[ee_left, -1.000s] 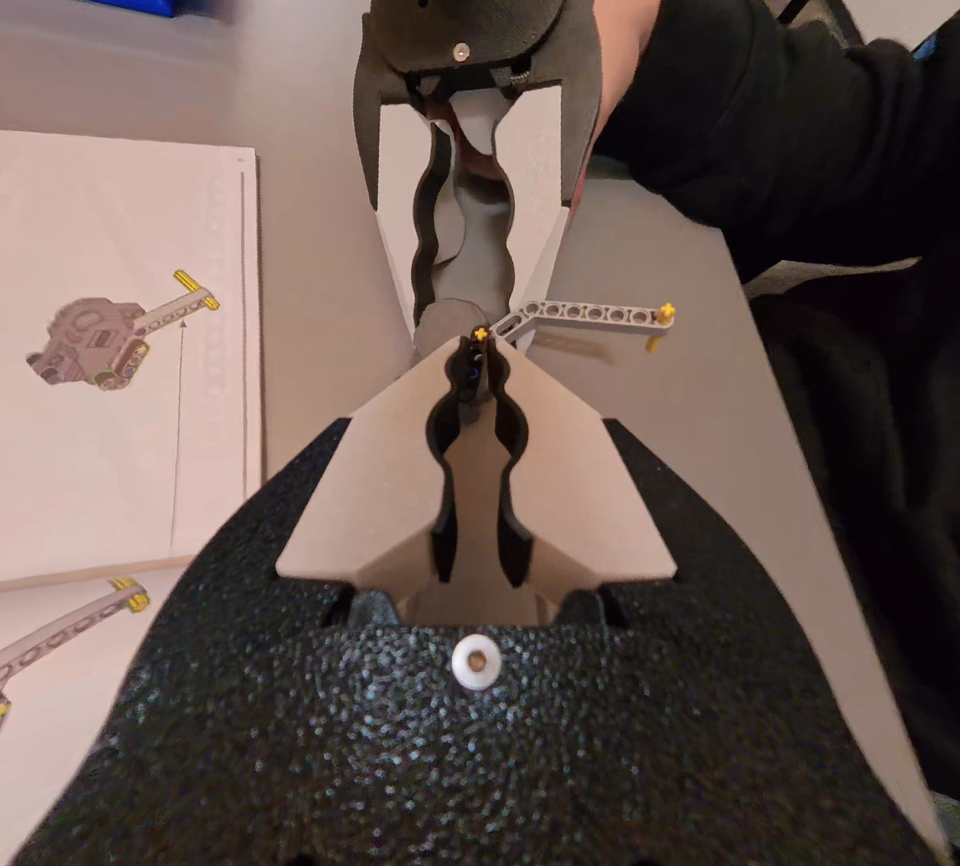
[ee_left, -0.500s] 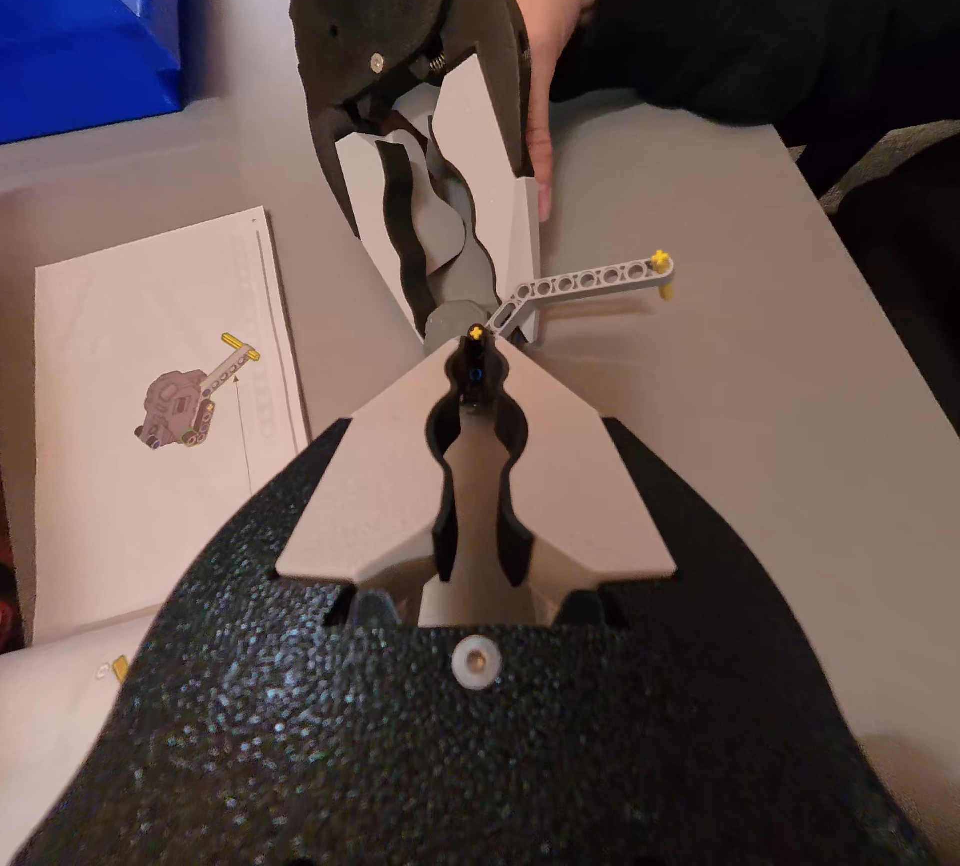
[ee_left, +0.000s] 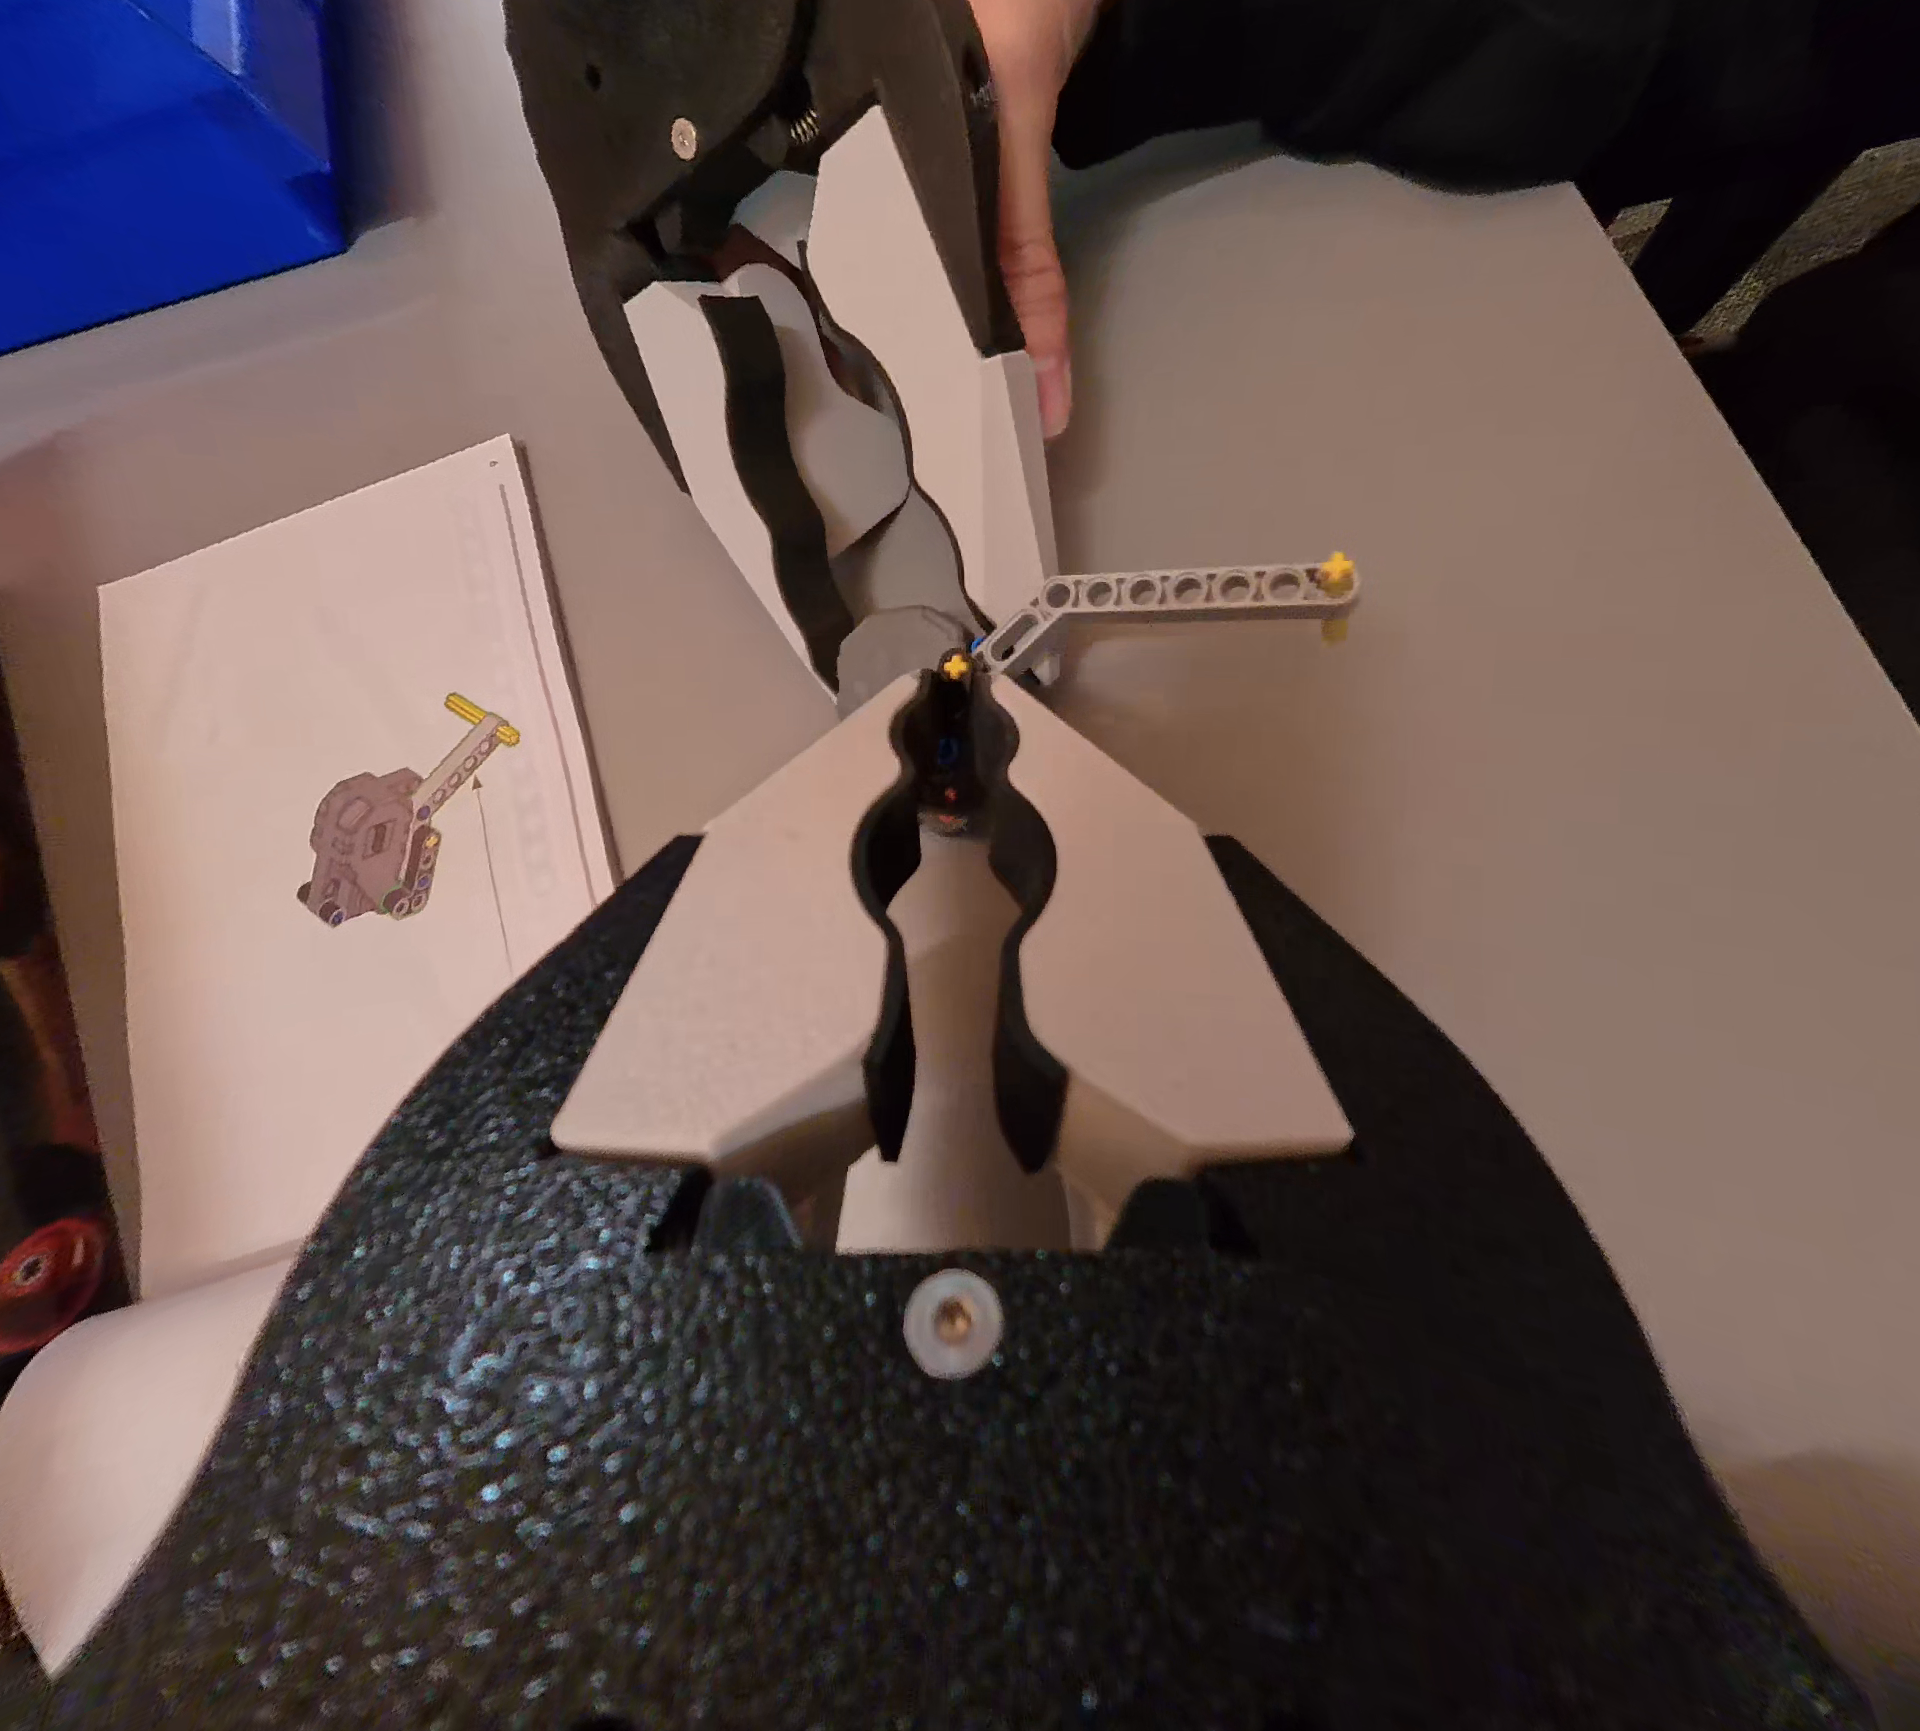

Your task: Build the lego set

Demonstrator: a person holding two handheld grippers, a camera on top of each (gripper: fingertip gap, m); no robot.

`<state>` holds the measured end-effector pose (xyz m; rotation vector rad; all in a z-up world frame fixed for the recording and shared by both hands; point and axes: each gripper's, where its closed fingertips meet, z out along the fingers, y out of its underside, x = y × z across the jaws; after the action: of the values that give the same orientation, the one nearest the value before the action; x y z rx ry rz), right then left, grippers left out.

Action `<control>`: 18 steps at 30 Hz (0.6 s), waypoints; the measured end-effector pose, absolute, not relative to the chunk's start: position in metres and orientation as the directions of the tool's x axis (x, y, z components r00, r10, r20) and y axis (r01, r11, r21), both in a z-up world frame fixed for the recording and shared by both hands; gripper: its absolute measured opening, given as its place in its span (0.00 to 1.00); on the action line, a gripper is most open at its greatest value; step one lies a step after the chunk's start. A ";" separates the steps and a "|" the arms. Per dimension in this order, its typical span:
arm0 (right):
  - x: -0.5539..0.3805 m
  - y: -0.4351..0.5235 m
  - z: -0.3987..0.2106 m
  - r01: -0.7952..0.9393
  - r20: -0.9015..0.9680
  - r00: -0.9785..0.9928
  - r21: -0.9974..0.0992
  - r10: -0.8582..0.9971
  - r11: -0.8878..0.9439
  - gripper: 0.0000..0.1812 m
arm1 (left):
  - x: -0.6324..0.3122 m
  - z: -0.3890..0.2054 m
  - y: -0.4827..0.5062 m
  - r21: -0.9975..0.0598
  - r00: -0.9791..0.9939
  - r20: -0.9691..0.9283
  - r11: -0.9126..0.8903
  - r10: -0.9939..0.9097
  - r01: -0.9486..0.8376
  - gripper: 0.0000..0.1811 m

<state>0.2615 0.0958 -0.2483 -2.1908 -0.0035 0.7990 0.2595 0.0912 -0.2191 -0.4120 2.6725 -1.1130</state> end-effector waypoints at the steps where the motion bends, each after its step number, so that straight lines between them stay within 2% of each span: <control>1: 0.262 0.096 -0.247 -0.260 -0.558 0.791 -0.679 0.252 -0.687 0.22 | 0.261 -0.218 0.092 -0.723 -0.933 -0.095 0.669 -0.346 -0.174 0.02; 6: 0.264 0.097 -0.240 -0.333 -0.619 0.746 -0.667 0.247 -0.666 0.23 | 0.268 -0.212 0.095 -0.791 -0.919 -0.073 0.584 -0.386 -0.183 0.03; 11: 0.265 0.097 -0.235 -0.399 -0.684 0.685 -0.641 0.251 -0.656 0.23 | 0.267 -0.209 0.096 -0.813 -0.915 -0.068 0.554 -0.398 -0.180 0.21; 14: 0.266 0.096 -0.232 -0.431 -0.713 0.655 -0.625 0.250 -0.651 0.23 | 0.265 -0.208 0.098 -0.797 -0.902 -0.183 0.596 -0.391 -0.097 0.27; 18: 0.266 0.096 -0.232 -0.433 -0.713 0.655 -0.624 0.248 -0.650 0.23 | 0.268 -0.210 0.099 -0.687 -0.821 -0.460 0.721 -0.337 0.089 0.22</control>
<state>0.2662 0.0963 -0.2323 -2.0353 0.1433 1.0337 0.2680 0.0994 -0.2101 -0.1881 2.3499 -0.9780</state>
